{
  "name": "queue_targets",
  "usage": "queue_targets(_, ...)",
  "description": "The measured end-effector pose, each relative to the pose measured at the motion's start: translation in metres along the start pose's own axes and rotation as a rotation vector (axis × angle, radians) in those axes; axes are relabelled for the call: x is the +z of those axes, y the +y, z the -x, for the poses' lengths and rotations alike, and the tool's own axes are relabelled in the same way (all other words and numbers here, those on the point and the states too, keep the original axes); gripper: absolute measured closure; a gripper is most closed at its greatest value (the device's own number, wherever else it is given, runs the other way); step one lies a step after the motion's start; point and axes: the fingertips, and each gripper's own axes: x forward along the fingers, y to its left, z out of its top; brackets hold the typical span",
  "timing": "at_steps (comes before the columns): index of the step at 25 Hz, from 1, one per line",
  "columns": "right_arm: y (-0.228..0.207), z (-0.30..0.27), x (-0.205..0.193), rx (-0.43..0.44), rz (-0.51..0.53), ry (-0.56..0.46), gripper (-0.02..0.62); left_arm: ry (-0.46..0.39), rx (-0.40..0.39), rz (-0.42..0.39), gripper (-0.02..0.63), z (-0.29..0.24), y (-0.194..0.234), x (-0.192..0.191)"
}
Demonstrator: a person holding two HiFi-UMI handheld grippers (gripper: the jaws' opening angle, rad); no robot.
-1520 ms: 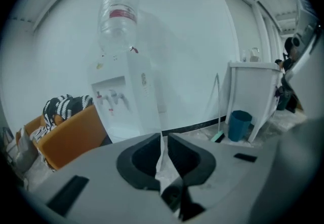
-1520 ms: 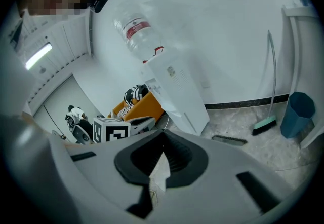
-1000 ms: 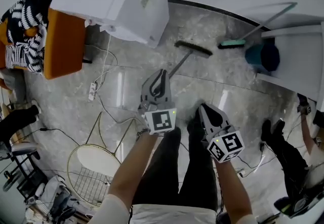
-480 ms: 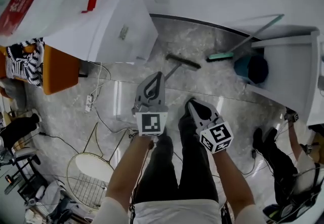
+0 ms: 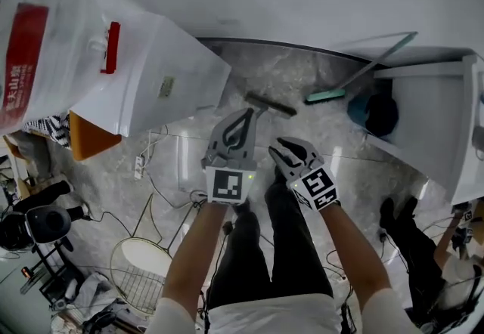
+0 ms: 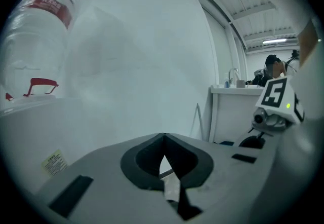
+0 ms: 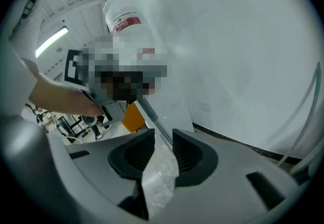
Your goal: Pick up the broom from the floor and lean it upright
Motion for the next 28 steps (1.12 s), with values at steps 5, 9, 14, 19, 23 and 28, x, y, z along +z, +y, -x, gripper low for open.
queue_targets(5,-0.008,-0.031,0.010,0.091,0.146,0.005,0.423,-0.008,-0.103,-0.022,0.598,-0.019,-0.021,0.016)
queue_targets(9,-0.006,-0.056,0.015,0.135,0.258,0.021,0.393,-0.028,-0.172,-0.009,0.598,-0.031,-0.028,0.022)
queue_targets(14,-0.009,-0.079,0.024,0.141,0.264,0.012,0.386,-0.038,-0.241,0.010,0.598,-0.041,-0.029,0.020)
queue_targets(19,-0.021,-0.094,0.036,0.150,0.232,-0.010,0.452,-0.073,-0.309,0.064,0.598,-0.054,-0.019,0.021)
queue_targets(23,-0.030,-0.101,0.044,0.175,0.226,-0.017,0.468,-0.083,-0.377,0.085,0.598,-0.065,-0.012,0.022)
queue_targets(28,-0.038,-0.111,0.052,0.190,0.207,-0.033,0.486,-0.108,-0.460,0.083,0.598,-0.073,-0.006,0.025)
